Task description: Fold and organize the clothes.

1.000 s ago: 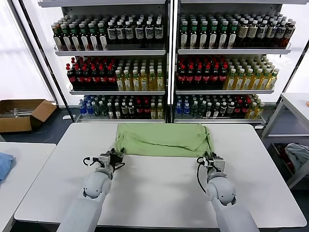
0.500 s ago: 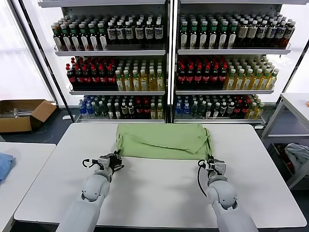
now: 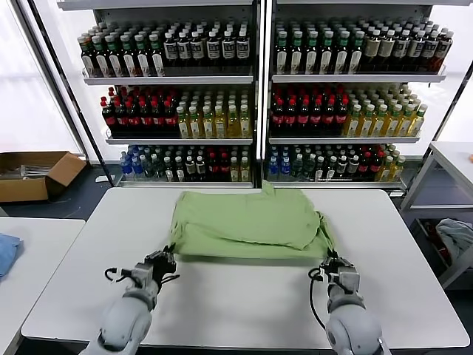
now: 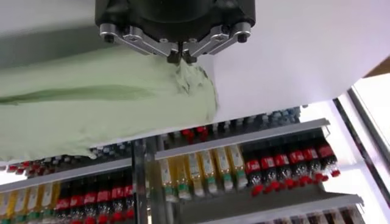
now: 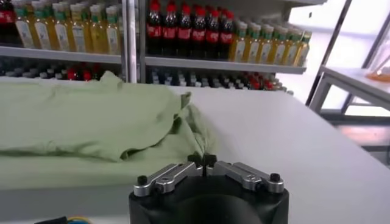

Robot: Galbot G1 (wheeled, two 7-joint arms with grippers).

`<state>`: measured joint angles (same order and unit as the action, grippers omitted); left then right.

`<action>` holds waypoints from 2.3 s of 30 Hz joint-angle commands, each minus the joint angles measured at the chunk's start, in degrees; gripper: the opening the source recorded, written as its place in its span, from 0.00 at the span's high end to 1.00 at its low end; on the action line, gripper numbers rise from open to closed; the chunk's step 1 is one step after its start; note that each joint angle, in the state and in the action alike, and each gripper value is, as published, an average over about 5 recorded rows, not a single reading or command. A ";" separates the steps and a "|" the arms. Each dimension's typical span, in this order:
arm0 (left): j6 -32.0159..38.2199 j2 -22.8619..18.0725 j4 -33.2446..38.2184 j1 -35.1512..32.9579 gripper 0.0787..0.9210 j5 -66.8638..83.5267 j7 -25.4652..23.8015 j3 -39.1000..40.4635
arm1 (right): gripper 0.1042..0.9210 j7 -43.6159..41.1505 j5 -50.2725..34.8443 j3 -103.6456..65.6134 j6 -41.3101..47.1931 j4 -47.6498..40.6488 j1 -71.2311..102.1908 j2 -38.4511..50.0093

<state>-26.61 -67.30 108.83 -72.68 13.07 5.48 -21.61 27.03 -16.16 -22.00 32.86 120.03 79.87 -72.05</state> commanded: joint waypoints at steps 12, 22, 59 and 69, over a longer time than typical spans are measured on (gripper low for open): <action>5.52 -1.63 23.73 -40.51 0.99 -9.54 3.08 0.73 | 0.99 7.96 3.46 0.28 -1.23 13.42 26.23 1.50; 5.67 -5.68 27.50 -34.63 0.77 -9.37 2.98 1.21 | 0.69 4.64 7.40 0.11 -2.01 13.49 20.98 0.31; -1.01 -2.06 -0.01 6.17 0.12 2.69 -0.50 -1.94 | 0.12 0.85 2.56 4.88 0.23 -24.09 -31.78 -9.13; -0.97 1.13 -11.38 17.03 0.12 5.00 -2.66 1.40 | 0.12 0.62 -0.55 6.82 0.31 -36.65 -42.81 -13.96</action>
<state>-27.17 -68.66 109.95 -70.03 15.40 4.19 -22.74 28.02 -13.89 -16.26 33.17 95.80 50.11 -81.61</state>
